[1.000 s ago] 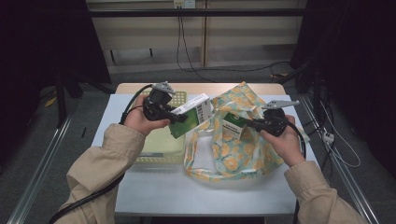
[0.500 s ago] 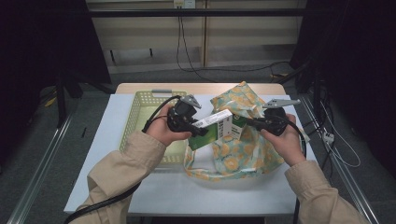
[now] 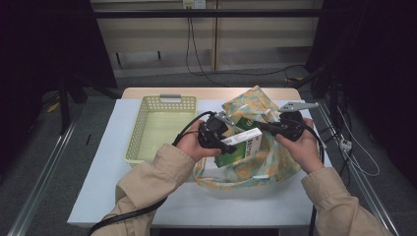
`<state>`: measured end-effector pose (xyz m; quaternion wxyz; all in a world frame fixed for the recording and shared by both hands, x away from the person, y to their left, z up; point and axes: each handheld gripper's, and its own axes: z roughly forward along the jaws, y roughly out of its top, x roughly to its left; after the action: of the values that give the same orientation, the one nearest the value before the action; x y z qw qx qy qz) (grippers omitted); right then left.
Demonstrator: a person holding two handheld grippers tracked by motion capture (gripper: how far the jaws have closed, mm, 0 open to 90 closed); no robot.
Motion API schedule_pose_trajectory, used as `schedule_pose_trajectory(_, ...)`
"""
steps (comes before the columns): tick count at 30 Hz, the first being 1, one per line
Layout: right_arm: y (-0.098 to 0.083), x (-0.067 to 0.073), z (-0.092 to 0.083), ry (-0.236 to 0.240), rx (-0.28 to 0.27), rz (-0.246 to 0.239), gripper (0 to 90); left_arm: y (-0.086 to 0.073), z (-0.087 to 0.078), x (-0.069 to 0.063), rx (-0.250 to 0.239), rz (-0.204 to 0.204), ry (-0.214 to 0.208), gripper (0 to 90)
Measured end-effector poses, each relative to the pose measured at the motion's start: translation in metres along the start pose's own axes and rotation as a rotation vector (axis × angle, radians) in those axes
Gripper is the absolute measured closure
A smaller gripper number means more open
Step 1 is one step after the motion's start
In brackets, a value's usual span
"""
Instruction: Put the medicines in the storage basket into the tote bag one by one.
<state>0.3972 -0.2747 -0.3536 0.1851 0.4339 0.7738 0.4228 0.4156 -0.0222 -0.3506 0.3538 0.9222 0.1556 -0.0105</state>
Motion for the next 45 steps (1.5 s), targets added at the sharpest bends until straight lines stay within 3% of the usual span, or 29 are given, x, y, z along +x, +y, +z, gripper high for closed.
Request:
schedule_pose_trajectory(8, 0.004, -0.002, -0.005, -0.006, -0.011, 0.005, 90.0, 0.007, 0.023, -0.002, 0.018, -0.006, 0.016, 62.6)
schedule_pose_trajectory(17, 0.004, -0.003, -0.007, -0.009, -0.016, 0.007, 90.0, 0.014, 0.041, 0.006, 0.003, -0.064, 0.037, 62.5)
schedule_pose_trajectory(21, 0.004, -0.003, -0.007, -0.004, -0.014, 0.005, 90.0, 0.014, 0.048, 0.012, 0.007, -0.07, 0.048, 62.5)
schedule_pose_trajectory(24, 0.004, -0.002, -0.006, -0.002, -0.013, 0.004, 90.0, 0.015, 0.055, 0.014, -0.014, -0.094, 0.046, 62.5)
schedule_pose_trajectory(26, 0.004, -0.003, -0.005, -0.001, -0.015, 0.003, 90.0, 0.018, 0.059, 0.014, -0.004, -0.079, 0.053, 62.5)
schedule_pose_trajectory(33, 0.004, -0.004, -0.005, 0.001, -0.01, 0.009, 90.0, 0.029, 0.072, 0.012, -0.032, -0.098, 0.077, 62.4)
schedule_pose_trajectory(45, 0.004, -0.007, -0.002, 0.004, -0.004, 0.016, 90.0, 0.034, 0.091, 0.011, -0.055, -0.062, 0.102, 62.0)
